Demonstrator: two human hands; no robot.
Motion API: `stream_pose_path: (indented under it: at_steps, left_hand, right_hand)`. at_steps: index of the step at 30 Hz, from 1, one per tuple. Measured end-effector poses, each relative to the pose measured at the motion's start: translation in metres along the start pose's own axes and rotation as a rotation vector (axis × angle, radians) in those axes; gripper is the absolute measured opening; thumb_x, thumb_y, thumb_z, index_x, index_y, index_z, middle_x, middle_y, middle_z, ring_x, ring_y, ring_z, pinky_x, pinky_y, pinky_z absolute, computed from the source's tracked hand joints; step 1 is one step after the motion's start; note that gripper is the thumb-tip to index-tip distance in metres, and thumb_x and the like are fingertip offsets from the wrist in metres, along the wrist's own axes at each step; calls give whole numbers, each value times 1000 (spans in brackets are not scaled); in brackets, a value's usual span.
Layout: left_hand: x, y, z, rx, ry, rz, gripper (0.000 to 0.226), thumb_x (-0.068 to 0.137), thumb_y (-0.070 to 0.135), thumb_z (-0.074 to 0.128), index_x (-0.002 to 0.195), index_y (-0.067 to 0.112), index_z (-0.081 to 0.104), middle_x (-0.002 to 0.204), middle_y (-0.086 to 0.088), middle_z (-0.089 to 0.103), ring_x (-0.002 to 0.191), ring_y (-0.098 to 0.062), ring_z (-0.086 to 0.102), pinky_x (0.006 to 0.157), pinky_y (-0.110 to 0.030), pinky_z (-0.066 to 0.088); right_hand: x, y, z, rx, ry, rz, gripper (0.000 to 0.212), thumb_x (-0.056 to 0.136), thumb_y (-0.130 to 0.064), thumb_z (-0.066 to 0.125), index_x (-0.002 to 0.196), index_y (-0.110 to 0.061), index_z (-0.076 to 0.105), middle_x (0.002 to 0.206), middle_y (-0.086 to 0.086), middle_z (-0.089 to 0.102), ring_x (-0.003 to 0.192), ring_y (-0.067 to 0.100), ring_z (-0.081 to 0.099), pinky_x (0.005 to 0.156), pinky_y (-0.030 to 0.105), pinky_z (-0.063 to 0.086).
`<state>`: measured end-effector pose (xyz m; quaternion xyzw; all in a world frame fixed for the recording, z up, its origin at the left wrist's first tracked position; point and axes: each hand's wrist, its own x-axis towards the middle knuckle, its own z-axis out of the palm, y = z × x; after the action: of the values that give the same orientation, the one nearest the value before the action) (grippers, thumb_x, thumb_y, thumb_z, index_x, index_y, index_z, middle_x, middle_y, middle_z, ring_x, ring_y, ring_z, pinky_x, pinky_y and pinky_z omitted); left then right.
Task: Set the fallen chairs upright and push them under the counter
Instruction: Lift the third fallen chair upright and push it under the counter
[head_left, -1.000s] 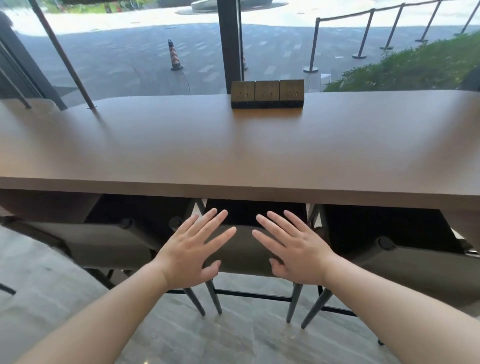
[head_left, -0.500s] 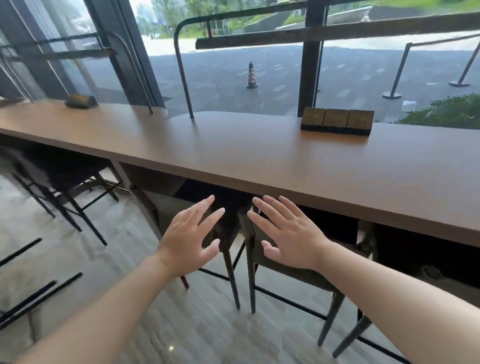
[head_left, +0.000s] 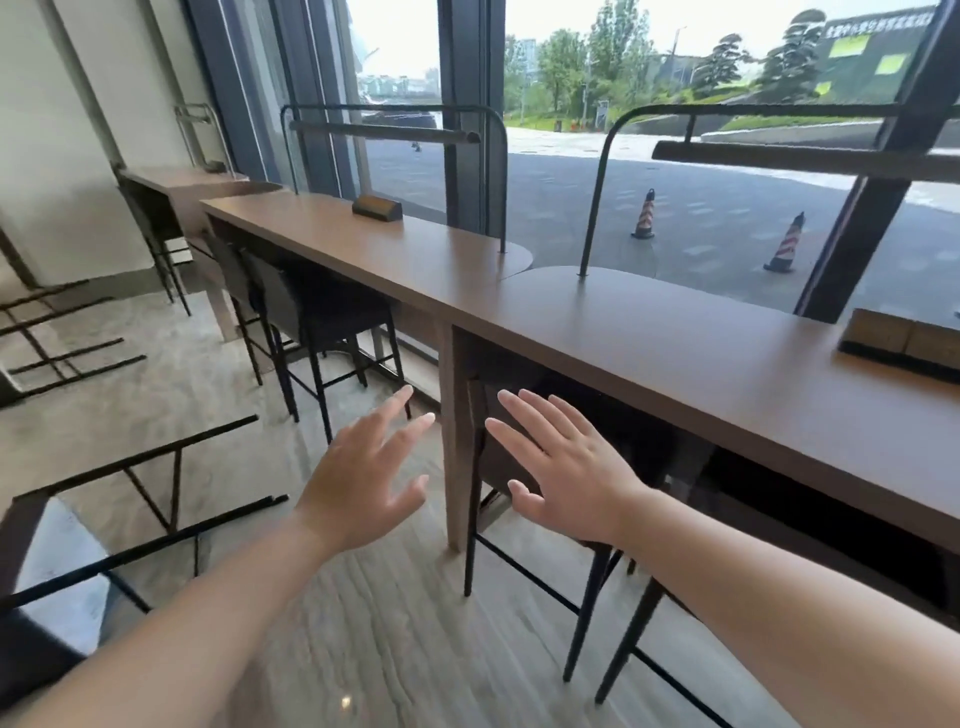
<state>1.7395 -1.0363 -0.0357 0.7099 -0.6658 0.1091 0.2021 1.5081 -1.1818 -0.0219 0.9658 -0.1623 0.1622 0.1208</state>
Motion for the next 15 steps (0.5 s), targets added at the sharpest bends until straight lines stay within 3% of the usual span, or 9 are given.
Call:
stream_pose_path:
  at_steps: [3,8,11,15]
  left_hand:
    - [-32,-58,-24,-3,36,-59,61,86,45,51,140,18,45,155,-15,33,126,-32,49,99,-53,43]
    - [-94,-140,-63,-6,135,-214,64,86,47,50,145,25,36,159,-9,27,139,-24,30,105,-46,33]
    - [-132,-181,-83,-1,183,-331,66,87,50,49,148,34,28,161,0,23,144,-17,23,108,-41,28]
    - [-175,-223,-100,-41,280,-509,66,85,49,54,146,41,27,156,10,30,144,-8,27,112,-34,27]
  right_hand:
    - [62,-48,12,54,12,-45,69,91,-46,50,151,-19,32,160,11,25,148,30,22,119,49,19]
    - [150,-126,31,141,19,-179,69,90,-45,54,150,-17,36,158,12,29,146,30,26,118,41,10]
    - [196,-165,41,200,56,-258,68,86,-43,61,146,-15,42,153,13,38,140,32,36,114,42,17]
    - [248,-212,62,382,24,-295,68,89,-50,44,148,-20,33,155,6,33,142,26,26,114,37,16]
